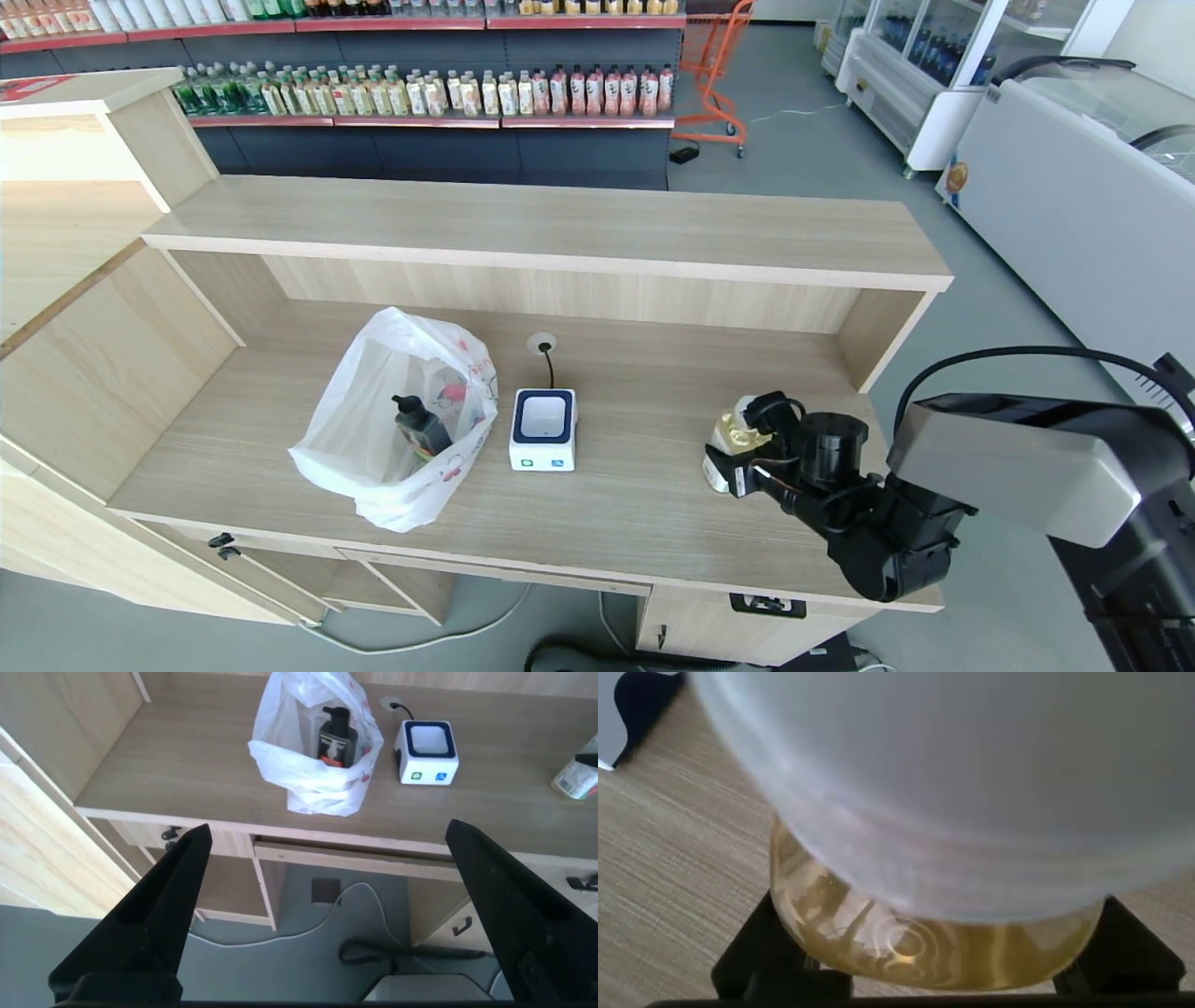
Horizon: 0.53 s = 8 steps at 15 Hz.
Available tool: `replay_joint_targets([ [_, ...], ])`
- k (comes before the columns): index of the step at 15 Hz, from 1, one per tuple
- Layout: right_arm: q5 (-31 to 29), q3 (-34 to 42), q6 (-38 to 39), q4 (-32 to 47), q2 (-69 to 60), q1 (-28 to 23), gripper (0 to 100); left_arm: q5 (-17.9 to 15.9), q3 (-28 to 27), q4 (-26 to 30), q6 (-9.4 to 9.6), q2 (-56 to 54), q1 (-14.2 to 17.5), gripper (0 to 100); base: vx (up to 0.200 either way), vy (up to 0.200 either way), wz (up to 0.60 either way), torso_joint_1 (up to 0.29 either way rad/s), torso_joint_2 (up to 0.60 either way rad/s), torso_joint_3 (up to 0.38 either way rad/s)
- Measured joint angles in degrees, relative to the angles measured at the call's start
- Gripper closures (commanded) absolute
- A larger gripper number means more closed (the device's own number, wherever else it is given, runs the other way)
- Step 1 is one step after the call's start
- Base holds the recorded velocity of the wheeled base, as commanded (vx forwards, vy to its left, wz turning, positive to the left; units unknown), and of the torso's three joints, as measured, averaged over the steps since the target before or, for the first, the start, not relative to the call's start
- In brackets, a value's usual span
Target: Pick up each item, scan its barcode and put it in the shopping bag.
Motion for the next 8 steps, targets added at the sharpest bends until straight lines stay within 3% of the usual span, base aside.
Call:
replay_joint_targets([
  [2, -0.04, 0.68, -0.46, -0.30, -0.34, -0.30, 100, 0.02, 0.00, 0.00, 0.02, 0.00, 0.00, 0, 0.000, 0.000, 0.00, 0.000, 0.00, 0.000],
  [5, 1.15, 3.75, 6.57, 0.82, -4.61, -1.40, 100, 0.02, 0.00, 0.00, 0.02, 0.00, 0.00, 0, 0.000, 0.000, 0.00, 0.000, 0.00, 0.000],
  [7, 6.86, 6.36, 10.12, 5.06, -10.59, -2.58, 100, 0.02, 0.00, 0.00, 0.00, 0.00, 0.00, 0, 0.000, 0.000, 0.00, 0.000, 0.00, 0.000],
  [8, 13.13, 8.18, 10.93, 8.66, -14.75, -3.50, 100, 0.02, 0.00, 0.00, 0.02, 0.00, 0.00, 0, 0.000, 0.000, 0.00, 0.000, 0.00, 0.000],
])
